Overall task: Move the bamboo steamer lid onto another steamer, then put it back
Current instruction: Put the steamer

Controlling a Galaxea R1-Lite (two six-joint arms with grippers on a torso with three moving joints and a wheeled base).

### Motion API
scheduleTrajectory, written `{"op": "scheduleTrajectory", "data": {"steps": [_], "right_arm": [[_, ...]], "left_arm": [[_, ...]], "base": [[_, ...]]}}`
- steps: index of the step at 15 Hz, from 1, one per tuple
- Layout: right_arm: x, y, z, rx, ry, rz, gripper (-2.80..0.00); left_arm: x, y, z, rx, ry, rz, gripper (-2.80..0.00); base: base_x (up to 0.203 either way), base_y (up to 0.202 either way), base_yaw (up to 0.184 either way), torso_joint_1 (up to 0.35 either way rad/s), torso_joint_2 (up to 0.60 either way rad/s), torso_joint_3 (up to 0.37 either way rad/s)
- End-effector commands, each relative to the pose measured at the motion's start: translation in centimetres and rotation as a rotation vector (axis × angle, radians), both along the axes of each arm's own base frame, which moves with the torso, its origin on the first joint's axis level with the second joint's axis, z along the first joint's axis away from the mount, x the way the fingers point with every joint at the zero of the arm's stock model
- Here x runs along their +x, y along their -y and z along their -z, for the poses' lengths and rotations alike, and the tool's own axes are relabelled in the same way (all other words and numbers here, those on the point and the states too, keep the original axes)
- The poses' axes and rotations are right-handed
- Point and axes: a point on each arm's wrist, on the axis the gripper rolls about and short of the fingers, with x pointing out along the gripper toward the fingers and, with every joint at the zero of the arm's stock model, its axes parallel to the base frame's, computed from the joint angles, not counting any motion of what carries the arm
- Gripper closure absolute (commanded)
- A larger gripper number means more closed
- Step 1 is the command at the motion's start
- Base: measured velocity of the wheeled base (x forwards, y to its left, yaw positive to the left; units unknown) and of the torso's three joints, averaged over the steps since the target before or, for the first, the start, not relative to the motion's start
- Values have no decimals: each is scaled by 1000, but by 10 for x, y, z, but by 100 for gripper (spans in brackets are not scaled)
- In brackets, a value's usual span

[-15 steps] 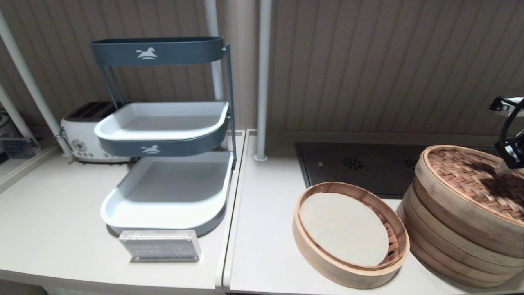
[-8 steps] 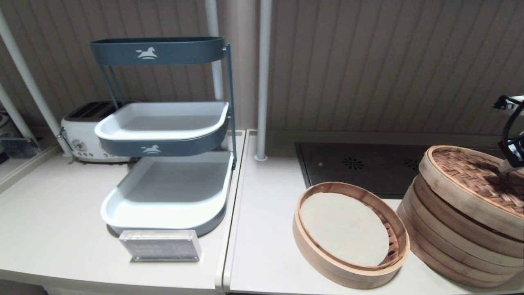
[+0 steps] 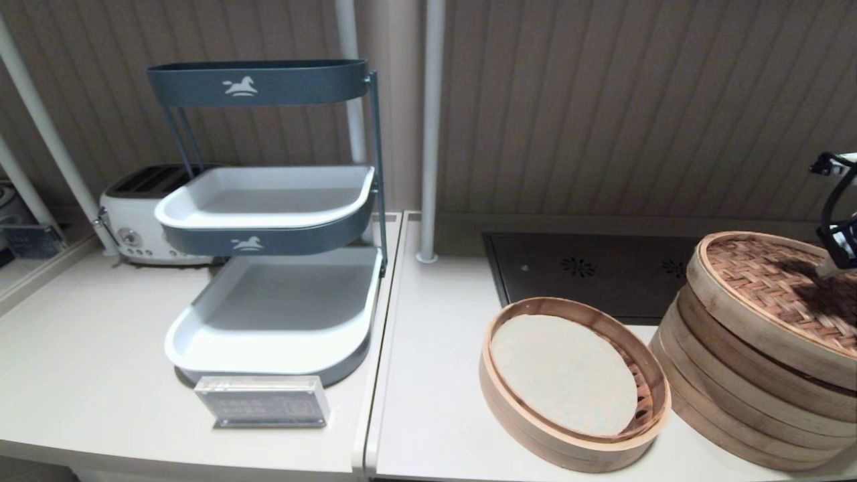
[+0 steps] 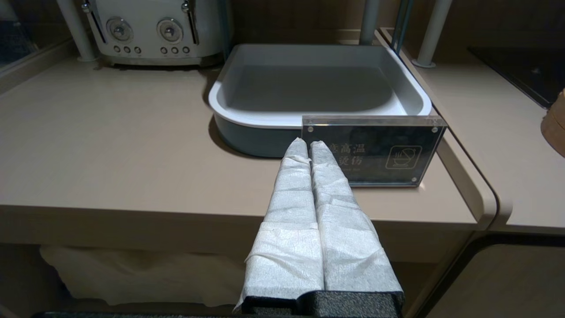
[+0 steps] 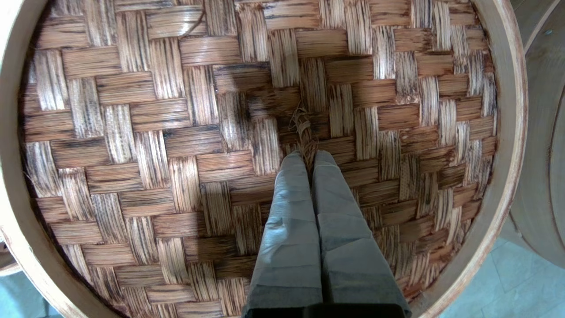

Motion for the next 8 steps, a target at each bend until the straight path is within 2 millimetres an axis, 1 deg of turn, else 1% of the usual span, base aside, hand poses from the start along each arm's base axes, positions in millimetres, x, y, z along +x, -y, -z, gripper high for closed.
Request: {"op": "scheduleTrajectory", "data": {"steps": [1, 6, 8], "right_arm": [[-1, 0, -2, -4, 2, -3, 0], [-1, 1, -1, -7, -5, -8, 0], [1, 1, 3, -5, -18, -6, 0]], "left_arm": [[2, 0, 8, 0, -25, 0, 0], [2, 0, 8, 0, -25, 0, 0], [2, 0, 8, 0, -25, 0, 0]], "base": [[0, 0, 0, 0, 0, 0], [0, 0, 0, 0, 0, 0], [0, 0, 0, 0, 0, 0]]}}
